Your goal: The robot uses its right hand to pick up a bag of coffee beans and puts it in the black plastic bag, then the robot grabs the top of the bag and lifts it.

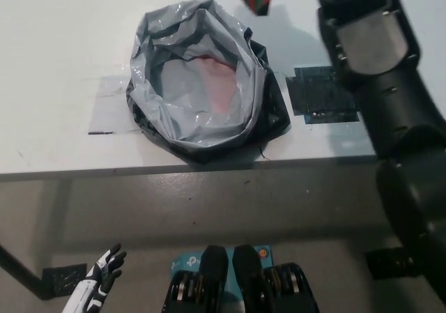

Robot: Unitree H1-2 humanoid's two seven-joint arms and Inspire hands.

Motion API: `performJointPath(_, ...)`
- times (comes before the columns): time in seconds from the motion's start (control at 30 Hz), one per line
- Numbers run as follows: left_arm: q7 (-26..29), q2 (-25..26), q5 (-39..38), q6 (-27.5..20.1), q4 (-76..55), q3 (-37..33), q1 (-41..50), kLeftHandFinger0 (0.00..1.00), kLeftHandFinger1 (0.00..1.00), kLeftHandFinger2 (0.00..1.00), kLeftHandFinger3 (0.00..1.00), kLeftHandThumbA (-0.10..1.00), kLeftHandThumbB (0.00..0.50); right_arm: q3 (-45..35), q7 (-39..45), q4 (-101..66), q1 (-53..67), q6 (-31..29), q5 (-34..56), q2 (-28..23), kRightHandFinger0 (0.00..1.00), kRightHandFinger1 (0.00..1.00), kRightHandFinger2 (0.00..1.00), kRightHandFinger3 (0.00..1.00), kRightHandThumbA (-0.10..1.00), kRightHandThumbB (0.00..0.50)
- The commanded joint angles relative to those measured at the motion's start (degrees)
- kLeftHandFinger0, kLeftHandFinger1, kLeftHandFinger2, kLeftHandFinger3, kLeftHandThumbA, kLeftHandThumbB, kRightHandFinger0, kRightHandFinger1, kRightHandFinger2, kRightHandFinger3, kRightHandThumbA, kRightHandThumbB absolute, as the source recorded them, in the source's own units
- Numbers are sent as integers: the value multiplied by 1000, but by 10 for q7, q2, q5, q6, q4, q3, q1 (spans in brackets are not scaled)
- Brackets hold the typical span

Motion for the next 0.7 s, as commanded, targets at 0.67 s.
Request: performJointPath(0.67, -14, 16, -2, -9, -14, 0, -17, 1000, 1000, 1000, 1000, 939, 320, 42, -38, 29, -16, -64, -6, 68, 0, 404, 748, 717, -100, 152)
